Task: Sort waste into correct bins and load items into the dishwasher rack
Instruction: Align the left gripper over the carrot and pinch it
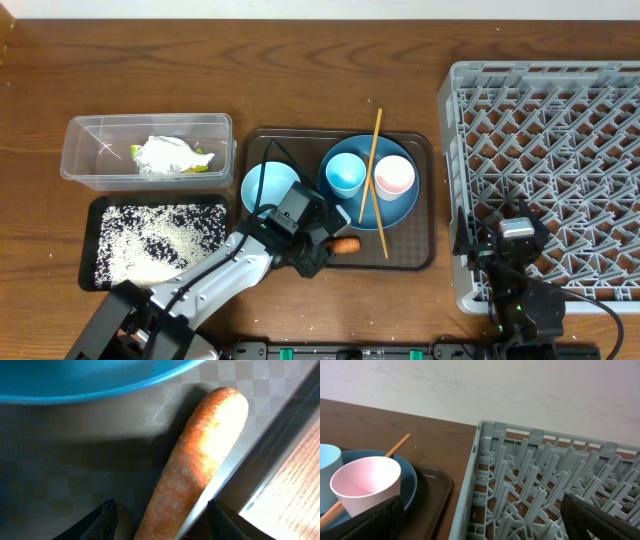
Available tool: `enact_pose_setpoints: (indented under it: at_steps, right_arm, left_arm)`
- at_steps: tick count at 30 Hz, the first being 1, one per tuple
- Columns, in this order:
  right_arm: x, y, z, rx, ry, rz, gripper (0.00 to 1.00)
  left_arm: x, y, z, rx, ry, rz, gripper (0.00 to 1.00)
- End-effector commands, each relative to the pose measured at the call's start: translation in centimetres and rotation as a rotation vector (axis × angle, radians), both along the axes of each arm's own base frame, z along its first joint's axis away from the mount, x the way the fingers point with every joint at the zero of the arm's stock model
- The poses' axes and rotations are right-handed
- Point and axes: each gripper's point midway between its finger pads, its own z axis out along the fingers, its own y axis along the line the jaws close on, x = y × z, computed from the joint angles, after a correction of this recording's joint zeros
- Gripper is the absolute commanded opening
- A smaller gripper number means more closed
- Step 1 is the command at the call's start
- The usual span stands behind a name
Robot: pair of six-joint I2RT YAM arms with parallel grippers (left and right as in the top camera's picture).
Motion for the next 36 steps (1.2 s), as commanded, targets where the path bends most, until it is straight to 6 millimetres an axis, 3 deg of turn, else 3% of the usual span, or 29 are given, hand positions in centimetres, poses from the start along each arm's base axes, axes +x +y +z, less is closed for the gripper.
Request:
enact_pose_setpoints:
  at_steps: [1,11,21,28,36]
  right_arm:
    - [0.0,-0.1,-0.1,-0.011,0.004,-0.002,0.99]
    - [0.0,-0.1,-0.1,-0.011,0.004,-0.002,0.99]
    - [0.0,-0.1,-0.1,-0.011,0.004,-0.002,0.99]
    - [0.0,-0.1,-0.1,-0.011,0.004,-0.002,0.99]
    - [0.0,-0.1,-0.1,-0.011,0.004,-0.002,0.99]
  left_arm:
    - [-0.9,0.2,-0.8,0.004,0.038,-0.019,0.59]
    - [-0.8,0.1,-1.3,0.010,0.045,-0.019,0.59]
    - [-0.5,-0.1,-1.1,0.003,0.036,-0.019,0.43]
    - [-0.1,-0.4,-0.6,-0.013,0.043,0.026,0.38]
    - [0.4,-0.7,1.8,-0.059,-0.019,0.024,0.24]
